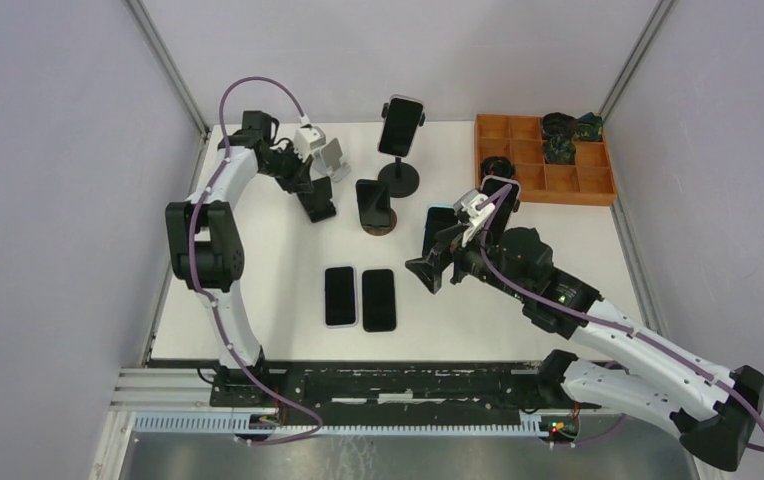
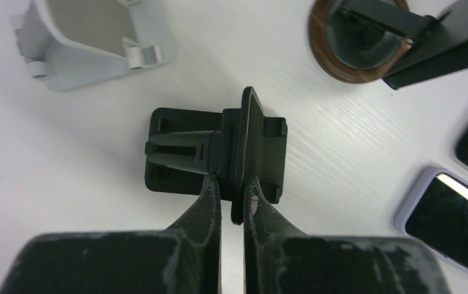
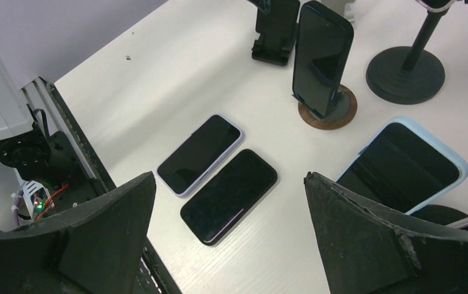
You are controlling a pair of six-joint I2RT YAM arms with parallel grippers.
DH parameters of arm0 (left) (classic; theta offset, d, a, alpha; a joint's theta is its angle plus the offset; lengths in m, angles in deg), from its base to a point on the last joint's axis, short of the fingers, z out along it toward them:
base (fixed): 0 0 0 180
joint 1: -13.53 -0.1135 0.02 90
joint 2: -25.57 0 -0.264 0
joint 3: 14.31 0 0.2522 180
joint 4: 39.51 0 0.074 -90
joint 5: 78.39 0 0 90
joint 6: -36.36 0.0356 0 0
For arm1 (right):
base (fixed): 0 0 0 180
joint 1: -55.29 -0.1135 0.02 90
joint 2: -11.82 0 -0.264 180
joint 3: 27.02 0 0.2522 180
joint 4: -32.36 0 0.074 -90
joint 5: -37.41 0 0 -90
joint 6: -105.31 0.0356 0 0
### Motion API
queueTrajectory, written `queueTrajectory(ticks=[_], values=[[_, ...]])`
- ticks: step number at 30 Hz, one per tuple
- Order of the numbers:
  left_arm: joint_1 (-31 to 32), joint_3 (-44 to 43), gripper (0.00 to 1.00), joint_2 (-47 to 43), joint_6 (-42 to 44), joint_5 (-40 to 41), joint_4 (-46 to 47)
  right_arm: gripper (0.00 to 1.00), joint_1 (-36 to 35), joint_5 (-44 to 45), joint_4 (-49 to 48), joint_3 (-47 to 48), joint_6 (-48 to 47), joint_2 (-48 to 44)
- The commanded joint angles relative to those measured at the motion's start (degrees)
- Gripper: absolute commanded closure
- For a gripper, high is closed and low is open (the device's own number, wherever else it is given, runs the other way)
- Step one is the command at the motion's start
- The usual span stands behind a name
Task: Remove the phone from the phone stand
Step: Place the phone stand at the center of the board, then pick up the phone stand with the phone at the center of the board.
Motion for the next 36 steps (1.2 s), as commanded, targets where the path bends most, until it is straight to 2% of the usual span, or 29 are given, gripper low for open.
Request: queueTrajectory(ticks=[1,10,11,12,14,16,17,19,23,28,32,36], values=[[-1.08,-6.16,0.98,2.5,-3.45,-0.35,4.82,0.02,0.69,1.91,2.76,2.18,0.64,-0.78],[-2.91,-7.47,0.98,6.66,-5.17,0.74,8.59,0.02,3.34,0.77,3.11,5.25,-0.05,2.63],[-2.94,-7.33,0.95,6.71,-5.68,1.07,9.44,0.02,3.61,0.85,3.19,5.81,-0.63,3.8],[-2.96,-7.27,0.85,6.67,-6.2,1.53,10.13,0.02,4.02,0.86,3.17,6.45,-0.99,4.97],[-3.09,-7.37,0.59,6.19,-7.22,1.69,10.56,0.02,5.04,0.77,3.24,8.35,-2.34,7.41],[-3.18,-7.26,0.29,4.71,-7.59,1.4,9.98,0.02,6.74,0.53,3.54,12.31,-3.99,10.43],[-3.26,-7.18,0.22,3.57,-7.32,0.76,9.24,0.02,7.77,-0.12,3.48,13.98,-4.57,11.91],[-3.92,-7.25,0.02,1.13,-7.36,-1.49,7.88,0.02,10.53,-3.22,2.86,17.99,-4.86,15.28],[-5.05,-6.92,0.0,-5.43,-9.19,-4.75,5.92,0.02,15.5,-6.88,1.99,27.2,-4.96,24.36],[-5.47,-6.27,0.0,-12.51,-13.07,-4.62,3.57,0.02,20.86,-7.7,3.51,41.46,-4.4,38.75],[-5.81,-4.39,0.0,-18.6,-15.05,-5.1,3.04,0.02,23.08,-9.42,-0.65,46.7,-3.62,46.17],[-6.0,-0.78,0.0,-24.6,-18.14,-3.43,4.57,0.02,25.32,-10.54,0.29,52.52,-3.78,51.69]])
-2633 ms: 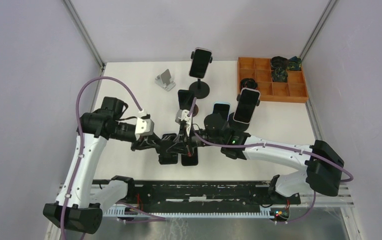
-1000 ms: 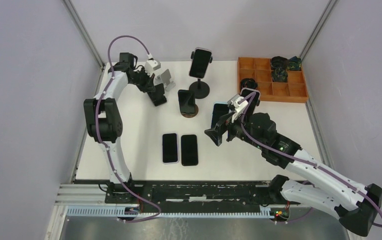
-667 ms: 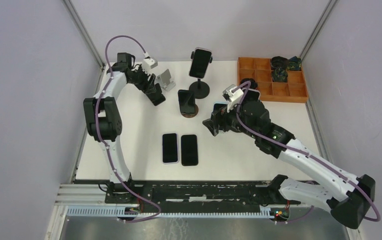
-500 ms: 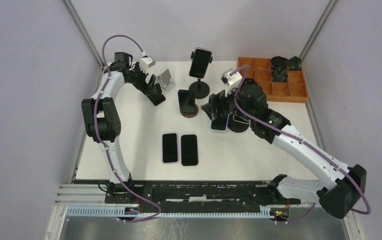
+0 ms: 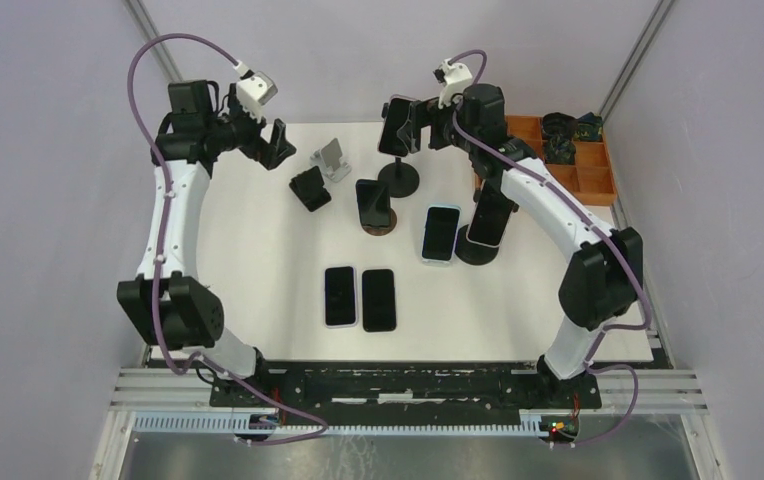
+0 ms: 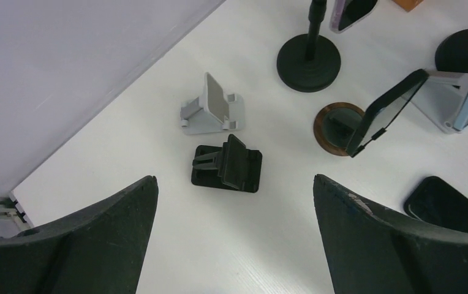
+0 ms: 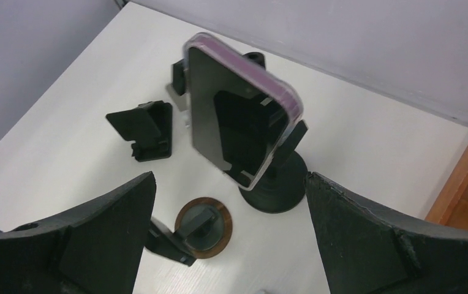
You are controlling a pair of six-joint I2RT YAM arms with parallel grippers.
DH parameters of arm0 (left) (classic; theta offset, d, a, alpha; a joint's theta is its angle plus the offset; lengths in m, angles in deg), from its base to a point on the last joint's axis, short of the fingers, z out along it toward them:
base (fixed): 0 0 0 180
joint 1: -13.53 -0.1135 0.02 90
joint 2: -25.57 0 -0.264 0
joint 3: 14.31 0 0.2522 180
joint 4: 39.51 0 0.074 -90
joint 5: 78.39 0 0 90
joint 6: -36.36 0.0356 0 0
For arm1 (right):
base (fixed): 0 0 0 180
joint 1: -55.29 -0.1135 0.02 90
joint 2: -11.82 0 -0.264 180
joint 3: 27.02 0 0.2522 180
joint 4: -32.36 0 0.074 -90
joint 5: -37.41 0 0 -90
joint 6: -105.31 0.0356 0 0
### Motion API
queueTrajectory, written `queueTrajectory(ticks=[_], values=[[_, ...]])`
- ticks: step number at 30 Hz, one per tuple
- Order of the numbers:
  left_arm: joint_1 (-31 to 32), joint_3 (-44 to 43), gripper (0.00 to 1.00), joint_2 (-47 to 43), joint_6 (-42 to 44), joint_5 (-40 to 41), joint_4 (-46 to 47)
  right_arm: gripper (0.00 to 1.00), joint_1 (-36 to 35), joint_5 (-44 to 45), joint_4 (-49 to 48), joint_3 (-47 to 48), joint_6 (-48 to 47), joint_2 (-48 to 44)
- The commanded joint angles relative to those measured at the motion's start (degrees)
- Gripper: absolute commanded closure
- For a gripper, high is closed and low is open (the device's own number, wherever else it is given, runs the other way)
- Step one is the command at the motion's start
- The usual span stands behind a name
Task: Remove the phone from the phone stand
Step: Pick up the phone stand with the phone at the center of the board.
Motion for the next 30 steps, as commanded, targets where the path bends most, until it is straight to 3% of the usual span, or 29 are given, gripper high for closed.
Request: queueTrajectory(ticks=[1,6,19,21,27,30], values=[[-0.34,3.09,0.0,-5.54,-5.58,0.24,-0.41,0.02,2.05,-2.11,-2.28,5.98,-0.39,3.22],[-0.34,2.41,0.0,-7.83,-5.73,-1.84,-3.8,0.02,3.17,-6.49,-11.66,3.72,-0.62,4.6],[-0.39,2.68,0.0,-8.59,-3.6,-6.39,-10.44,0.03,4.73,-17.63,-17.99,9.34,1.83,13.93],[-0.37,3.12,0.0,-9.0,-2.64,-6.49,-10.82,0.1,5.02,-18.78,-19.65,8.9,2.75,14.41],[-0.35,5.21,0.04,-10.77,-0.52,-8.99,-11.28,0.43,5.43,-21.27,-24.97,7.95,6.51,14.34],[-0.32,5.78,0.06,-11.19,-0.37,-9.53,-11.29,0.51,5.52,-21.56,-25.51,8.83,7.49,14.83]])
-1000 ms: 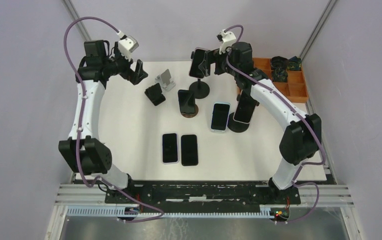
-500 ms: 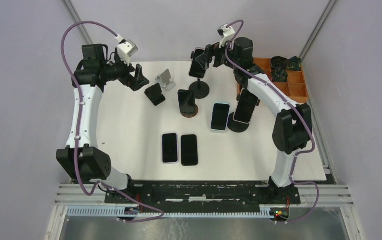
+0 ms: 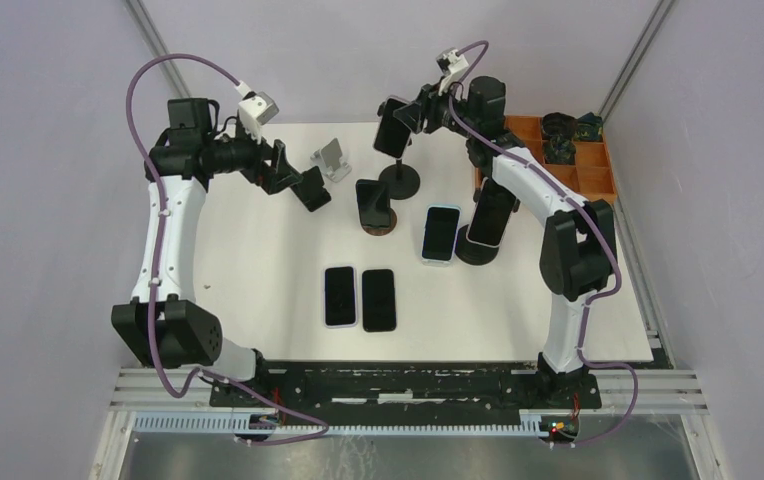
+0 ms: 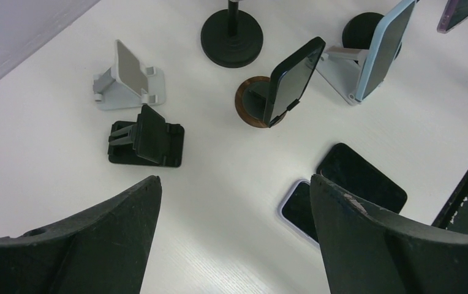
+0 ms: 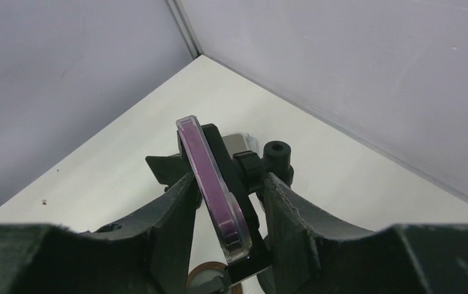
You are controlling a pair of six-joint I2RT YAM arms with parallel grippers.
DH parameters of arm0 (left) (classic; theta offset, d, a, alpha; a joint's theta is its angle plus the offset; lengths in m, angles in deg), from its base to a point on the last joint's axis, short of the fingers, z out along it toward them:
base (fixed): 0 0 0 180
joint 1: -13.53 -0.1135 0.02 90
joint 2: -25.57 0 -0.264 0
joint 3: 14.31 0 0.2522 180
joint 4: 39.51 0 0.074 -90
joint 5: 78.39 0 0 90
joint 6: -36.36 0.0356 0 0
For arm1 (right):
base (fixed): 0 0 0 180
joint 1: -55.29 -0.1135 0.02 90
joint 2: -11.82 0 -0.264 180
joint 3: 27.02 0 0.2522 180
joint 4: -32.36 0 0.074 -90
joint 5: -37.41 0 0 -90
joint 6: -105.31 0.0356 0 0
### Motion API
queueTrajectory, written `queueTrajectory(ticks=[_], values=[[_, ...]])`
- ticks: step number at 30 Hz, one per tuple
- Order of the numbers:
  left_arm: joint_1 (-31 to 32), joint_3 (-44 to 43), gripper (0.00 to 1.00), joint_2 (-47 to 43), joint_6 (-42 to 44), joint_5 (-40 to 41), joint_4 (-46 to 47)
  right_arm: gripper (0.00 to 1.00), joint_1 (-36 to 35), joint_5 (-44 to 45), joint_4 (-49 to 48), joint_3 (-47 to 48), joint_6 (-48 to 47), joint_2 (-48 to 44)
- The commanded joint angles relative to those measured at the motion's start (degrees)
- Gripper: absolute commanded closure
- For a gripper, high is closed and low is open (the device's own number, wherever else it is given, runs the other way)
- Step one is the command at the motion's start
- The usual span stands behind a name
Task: Remove the phone from the phone stand
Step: Pick up the phone stand with the phone at the center of the board.
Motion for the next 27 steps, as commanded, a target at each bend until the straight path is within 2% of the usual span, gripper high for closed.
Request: queueTrajectory(ticks=[1,3,5,10,13,15,17,19,22,23,27], values=[[-0.22,0.78,0.07,-3.01,1.99,-3.38,-0.15,0.51,0.22,-1.99,-5.8,2.42,2.64,0.01],[-0.28,1.32,0.08,-3.26,2.34,-3.52,-0.22,0.47,0.27,-1.89,-5.93,2.69,2.86,0.34],[-0.21,1.83,0.08,-3.54,2.75,-3.38,-0.34,0.48,0.27,-1.53,-5.97,2.89,2.99,0.78],[-0.26,2.67,0.08,-3.16,3.15,-2.53,-0.35,0.6,0.25,-2.15,-6.28,3.39,3.94,1.93],[-0.26,2.48,0.08,-2.77,2.9,-2.65,-0.37,0.5,0.29,-2.88,-4.91,4.92,3.91,2.75],[-0.21,2.34,0.08,-2.75,2.8,-2.97,-0.43,0.52,0.25,-3.41,-3.58,5.96,3.31,3.27],[-0.22,2.29,0.08,-3.01,2.83,-3.09,-0.42,0.58,0.25,-3.42,-2.61,6.73,2.98,3.81],[-0.24,2.36,0.08,-3.33,3.08,-2.9,-0.37,0.68,0.27,-3.43,-1.94,7.31,3.13,4.34],[-0.22,2.64,0.08,-3.73,3.66,-2.49,-0.73,0.97,0.25,-3.43,-1.93,8.18,4.07,4.82],[-0.22,2.8,0.08,-3.88,3.74,-2.47,-0.94,1.0,0.25,-3.27,-2.42,8.61,4.64,4.64],[-0.23,3.69,0.08,-4.38,3.9,-2.73,-1.16,1.0,0.34,-1.52,-3.29,13.1,6.85,4.48]])
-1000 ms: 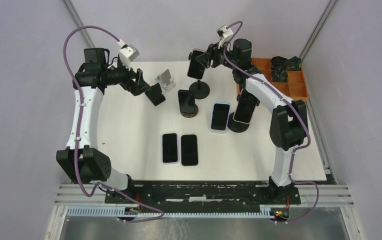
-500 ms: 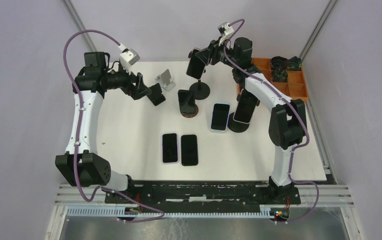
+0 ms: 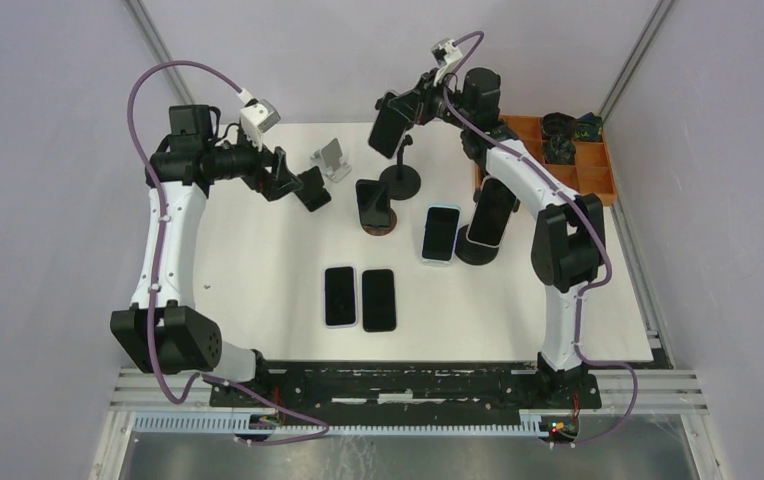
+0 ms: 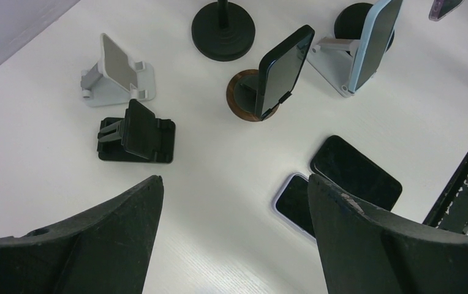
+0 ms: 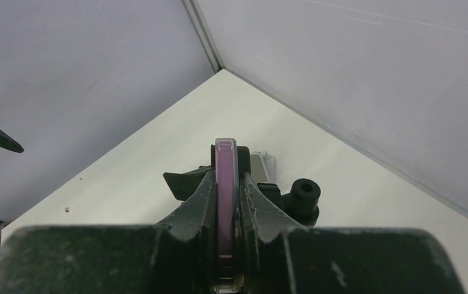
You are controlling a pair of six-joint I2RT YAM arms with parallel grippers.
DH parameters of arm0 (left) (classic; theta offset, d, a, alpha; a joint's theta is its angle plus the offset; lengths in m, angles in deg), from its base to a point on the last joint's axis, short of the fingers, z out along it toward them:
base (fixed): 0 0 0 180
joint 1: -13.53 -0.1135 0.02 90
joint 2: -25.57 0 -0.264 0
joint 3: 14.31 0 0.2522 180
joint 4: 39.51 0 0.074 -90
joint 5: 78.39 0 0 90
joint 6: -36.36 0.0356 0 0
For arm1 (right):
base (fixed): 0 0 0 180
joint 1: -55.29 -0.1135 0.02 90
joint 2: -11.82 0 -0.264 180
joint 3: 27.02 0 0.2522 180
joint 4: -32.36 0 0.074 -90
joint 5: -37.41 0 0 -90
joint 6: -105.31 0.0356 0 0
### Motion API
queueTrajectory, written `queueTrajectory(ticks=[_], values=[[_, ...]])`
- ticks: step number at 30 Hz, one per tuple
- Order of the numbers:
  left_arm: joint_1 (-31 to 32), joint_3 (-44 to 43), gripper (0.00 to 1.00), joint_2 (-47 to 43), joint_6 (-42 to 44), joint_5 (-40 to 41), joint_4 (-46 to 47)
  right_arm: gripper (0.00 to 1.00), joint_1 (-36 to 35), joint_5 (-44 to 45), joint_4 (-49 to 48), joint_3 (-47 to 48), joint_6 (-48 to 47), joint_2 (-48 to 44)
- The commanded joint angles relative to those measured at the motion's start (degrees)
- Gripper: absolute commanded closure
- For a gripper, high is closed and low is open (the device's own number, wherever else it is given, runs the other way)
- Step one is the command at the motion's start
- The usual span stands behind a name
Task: Remove the phone from the phone stand
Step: Pick up the phone stand with the phone at the center of the board, then remove the phone from the phone stand.
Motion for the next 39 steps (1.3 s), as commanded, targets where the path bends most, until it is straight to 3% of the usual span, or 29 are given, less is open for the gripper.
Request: queueTrajectory(ticks=[1,11,21,29,33,39], values=[[-0.24,1.09,0.08,-2.32,2.71,-1.55,-0.75,1.0,0.33,2.65,-1.63,7.8,3.53,-0.23],[-0.22,1.02,0.08,-4.17,2.48,-3.41,-0.98,1.0,3.91,5.71,-15.53,10.31,23.4,-3.66],[-0.28,1.34,0.09,-6.08,-4.16,-6.48,3.4,1.0,4.98,7.57,-16.5,9.35,26.19,-13.93],[-0.22,-0.08,0.03,-9.17,-11.52,-8.75,7.95,1.0,4.96,7.76,-14.39,8.49,32.37,-23.12],[0.02,0.3,0.0,-11.48,-13.59,-12.6,9.17,1.0,4.65,4.1,-13.46,3.88,36.16,-28.95],[4.7,8.08,0.0,-18.53,-11.46,-23.57,9.38,1.0,1.41,0.49,-15.57,-14.6,42.17,-40.83]])
